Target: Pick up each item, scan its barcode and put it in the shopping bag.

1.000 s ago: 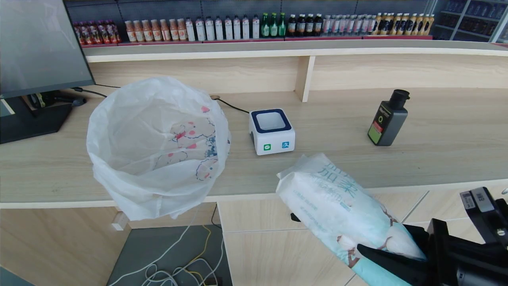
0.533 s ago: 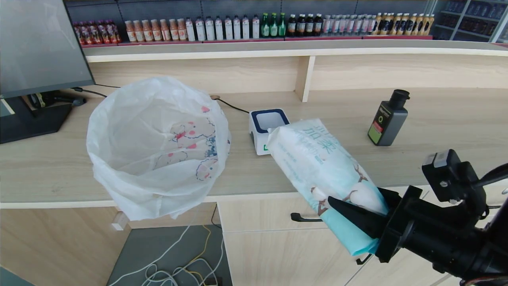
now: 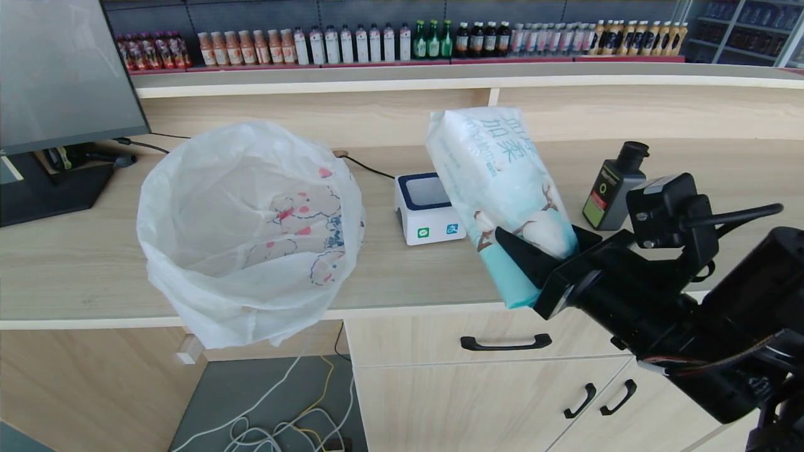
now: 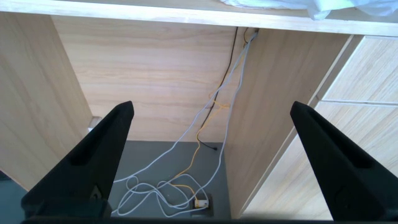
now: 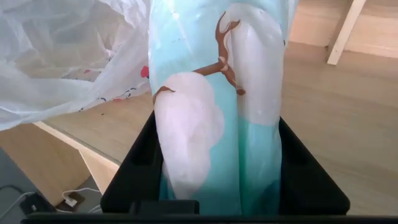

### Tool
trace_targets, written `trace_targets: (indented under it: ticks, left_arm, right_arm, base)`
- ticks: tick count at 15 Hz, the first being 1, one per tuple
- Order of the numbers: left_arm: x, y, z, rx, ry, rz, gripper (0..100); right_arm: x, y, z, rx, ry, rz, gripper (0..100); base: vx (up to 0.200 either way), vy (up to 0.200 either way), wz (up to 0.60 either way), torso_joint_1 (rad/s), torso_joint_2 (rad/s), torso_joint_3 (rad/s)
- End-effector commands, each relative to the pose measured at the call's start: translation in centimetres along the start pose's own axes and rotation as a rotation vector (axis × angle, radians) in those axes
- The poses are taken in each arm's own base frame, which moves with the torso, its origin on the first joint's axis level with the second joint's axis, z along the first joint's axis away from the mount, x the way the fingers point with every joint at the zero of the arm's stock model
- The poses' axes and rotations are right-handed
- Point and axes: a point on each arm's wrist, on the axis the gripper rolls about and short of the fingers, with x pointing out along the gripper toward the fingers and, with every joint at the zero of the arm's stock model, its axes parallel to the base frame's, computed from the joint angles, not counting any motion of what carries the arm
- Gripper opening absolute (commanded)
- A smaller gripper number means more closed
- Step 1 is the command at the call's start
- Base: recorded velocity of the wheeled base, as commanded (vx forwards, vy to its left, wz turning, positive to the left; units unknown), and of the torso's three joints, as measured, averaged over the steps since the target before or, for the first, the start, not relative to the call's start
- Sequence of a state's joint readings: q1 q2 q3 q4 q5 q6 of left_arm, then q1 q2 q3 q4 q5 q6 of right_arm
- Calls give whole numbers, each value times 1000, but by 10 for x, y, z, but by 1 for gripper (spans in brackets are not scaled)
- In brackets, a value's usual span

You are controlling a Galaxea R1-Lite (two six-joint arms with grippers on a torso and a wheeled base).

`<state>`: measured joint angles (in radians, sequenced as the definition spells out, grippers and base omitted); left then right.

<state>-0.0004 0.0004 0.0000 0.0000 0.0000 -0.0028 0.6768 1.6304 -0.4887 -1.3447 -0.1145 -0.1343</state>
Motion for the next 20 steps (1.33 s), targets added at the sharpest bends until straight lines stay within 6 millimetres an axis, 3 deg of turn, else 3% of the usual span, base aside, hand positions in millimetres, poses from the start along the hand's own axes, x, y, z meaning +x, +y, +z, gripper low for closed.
trace_targets:
  ticks: [1, 9, 18, 20]
  left_arm:
    - [0, 0, 0, 0, 0, 0, 100]
    - [0, 0, 0, 0, 0, -1, 100]
    - [0, 0, 0, -6, 0, 0, 100]
    - [0, 0, 0, 1, 0, -1, 100]
  right_arm:
    - [0, 3, -11, -19, 17, 6, 0]
    - [-2, 0, 5, 7, -110, -10, 0]
    - [-14, -5, 17, 74, -148, -77, 0]
    - [-21, -11, 19, 70, -150, -98, 0]
  base:
    - [0, 0, 0, 0, 0, 0]
    - [0, 0, 0, 0, 0, 0]
    - [0, 200, 0, 0, 5, 3]
    - [0, 0, 0, 0, 0, 0]
